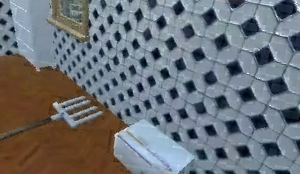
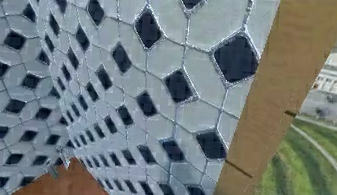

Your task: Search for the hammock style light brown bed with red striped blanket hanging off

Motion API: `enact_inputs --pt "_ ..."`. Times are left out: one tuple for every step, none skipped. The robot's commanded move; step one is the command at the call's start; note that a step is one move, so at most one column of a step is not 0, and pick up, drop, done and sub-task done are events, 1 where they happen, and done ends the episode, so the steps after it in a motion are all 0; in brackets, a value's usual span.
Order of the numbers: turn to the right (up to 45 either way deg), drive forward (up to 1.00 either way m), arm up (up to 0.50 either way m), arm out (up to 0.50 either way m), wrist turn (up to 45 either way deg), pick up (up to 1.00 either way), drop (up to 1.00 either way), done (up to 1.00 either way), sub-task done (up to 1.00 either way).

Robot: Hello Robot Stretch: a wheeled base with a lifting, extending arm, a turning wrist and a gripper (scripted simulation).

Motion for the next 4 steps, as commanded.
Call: enact_inputs --pt "-45.0 0.0 0.0 0.0 0.0 0.0 0.0 0.0 0.0" --pt "-6.0 0.0 0.0 0.0 0.0 0.0 0.0 0.0 0.0" --pt "0.0 1.0 0.0 0.0 0.0 0.0 0.0 0.0 0.0" --pt "-3.0 0.0 0.0 0.0 0.0 0.0 0.0 0.0 0.0"
